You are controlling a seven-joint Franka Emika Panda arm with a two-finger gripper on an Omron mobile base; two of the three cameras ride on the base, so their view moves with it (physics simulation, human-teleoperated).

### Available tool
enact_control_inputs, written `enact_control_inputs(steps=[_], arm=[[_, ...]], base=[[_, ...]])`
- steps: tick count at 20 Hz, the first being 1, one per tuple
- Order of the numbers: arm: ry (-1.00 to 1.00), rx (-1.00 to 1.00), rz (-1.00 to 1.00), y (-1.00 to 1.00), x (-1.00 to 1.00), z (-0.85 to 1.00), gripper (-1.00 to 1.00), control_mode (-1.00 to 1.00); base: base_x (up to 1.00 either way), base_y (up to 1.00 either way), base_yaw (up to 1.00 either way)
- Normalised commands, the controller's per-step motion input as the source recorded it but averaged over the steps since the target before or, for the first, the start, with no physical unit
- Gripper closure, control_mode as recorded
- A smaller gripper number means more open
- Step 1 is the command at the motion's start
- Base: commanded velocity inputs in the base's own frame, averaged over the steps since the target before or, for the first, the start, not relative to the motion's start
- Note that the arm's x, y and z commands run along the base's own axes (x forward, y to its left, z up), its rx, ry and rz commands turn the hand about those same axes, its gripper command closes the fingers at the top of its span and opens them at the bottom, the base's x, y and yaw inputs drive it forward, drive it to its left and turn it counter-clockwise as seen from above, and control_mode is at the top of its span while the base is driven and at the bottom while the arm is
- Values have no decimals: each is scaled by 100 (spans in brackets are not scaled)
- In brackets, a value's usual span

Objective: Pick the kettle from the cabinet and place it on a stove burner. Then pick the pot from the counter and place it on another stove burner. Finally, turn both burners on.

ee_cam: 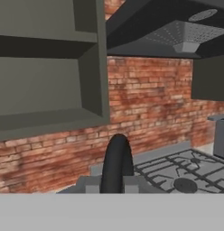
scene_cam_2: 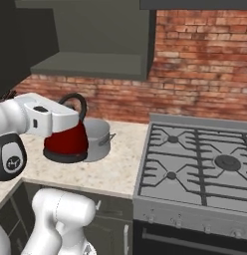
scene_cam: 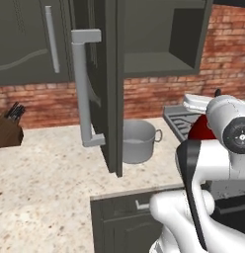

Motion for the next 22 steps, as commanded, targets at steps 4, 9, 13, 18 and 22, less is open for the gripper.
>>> enact_control_inputs(steps=[4,9,13,18,22], arm=[[0,0,0,0,0,0,100,100],[0,0,0,0,0,0,100,100],[0,0,0,0,0,0,100,100],[0,0,0,0,0,0,100,100],[0,0,0,0,0,0,100,100]], base=[[-82,-25,-7],[-66,-7,-4],[-12,-37,-1],[-3,-53,0],[-1,-58,0]])
